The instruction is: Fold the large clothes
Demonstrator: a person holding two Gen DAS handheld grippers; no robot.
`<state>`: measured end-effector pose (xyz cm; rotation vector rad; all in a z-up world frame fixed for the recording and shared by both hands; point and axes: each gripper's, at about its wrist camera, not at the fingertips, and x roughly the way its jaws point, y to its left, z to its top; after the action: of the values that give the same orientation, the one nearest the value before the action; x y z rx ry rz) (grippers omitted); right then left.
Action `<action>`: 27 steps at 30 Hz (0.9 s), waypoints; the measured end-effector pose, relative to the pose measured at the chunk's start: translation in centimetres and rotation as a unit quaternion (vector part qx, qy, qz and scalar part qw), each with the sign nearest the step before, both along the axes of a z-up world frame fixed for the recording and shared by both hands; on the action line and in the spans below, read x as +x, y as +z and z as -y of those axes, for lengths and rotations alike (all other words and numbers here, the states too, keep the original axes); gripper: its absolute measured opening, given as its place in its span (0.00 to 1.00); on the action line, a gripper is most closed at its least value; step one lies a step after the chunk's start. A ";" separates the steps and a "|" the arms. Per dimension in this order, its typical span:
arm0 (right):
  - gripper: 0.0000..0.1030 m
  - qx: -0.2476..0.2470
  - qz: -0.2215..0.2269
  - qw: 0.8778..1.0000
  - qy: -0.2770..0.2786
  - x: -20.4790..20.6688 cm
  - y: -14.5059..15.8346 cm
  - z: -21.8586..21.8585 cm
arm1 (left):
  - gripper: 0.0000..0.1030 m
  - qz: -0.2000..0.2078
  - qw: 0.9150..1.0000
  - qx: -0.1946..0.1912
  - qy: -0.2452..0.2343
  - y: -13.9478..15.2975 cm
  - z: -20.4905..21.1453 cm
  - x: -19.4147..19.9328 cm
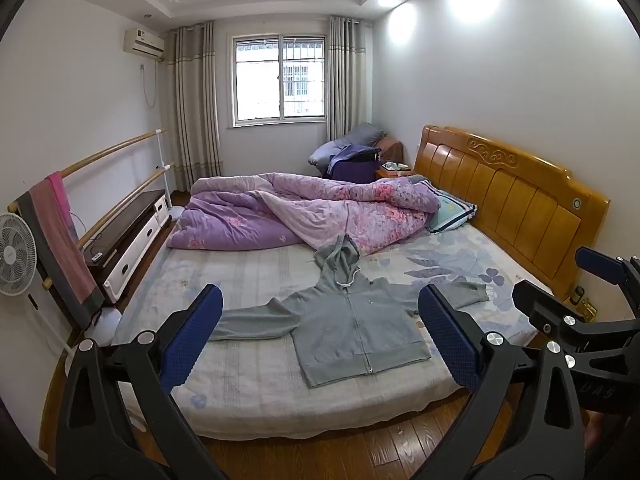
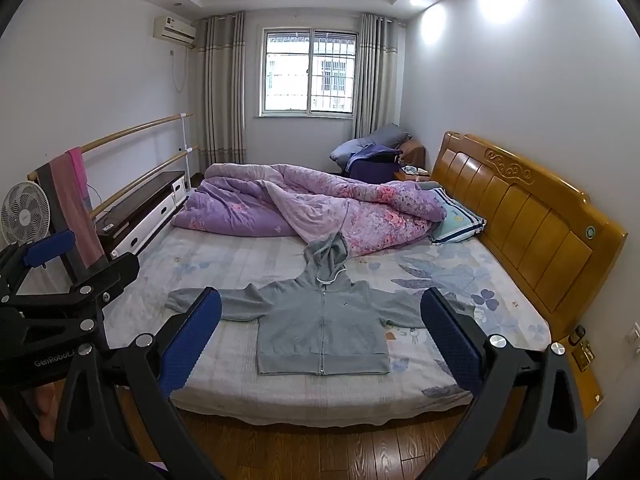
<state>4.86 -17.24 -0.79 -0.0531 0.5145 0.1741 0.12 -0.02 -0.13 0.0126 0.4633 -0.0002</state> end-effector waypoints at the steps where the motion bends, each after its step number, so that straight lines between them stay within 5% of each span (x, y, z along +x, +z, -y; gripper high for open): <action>1: 0.93 -0.001 -0.001 1.000 0.000 0.1 0.1 0.0 | 0.95 0.000 1.000 -0.001 0.000 0.0 0.0 0.0; 27: 0.93 -0.002 -0.010 1.000 -0.001 0.4 -0.3 -0.3 | 0.95 -0.005 1.000 -0.001 0.001 -1.6 -0.4 0.6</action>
<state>5.30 -16.95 -1.11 -0.0554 0.5349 0.1721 0.71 0.36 -1.72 0.0097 0.4743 0.0002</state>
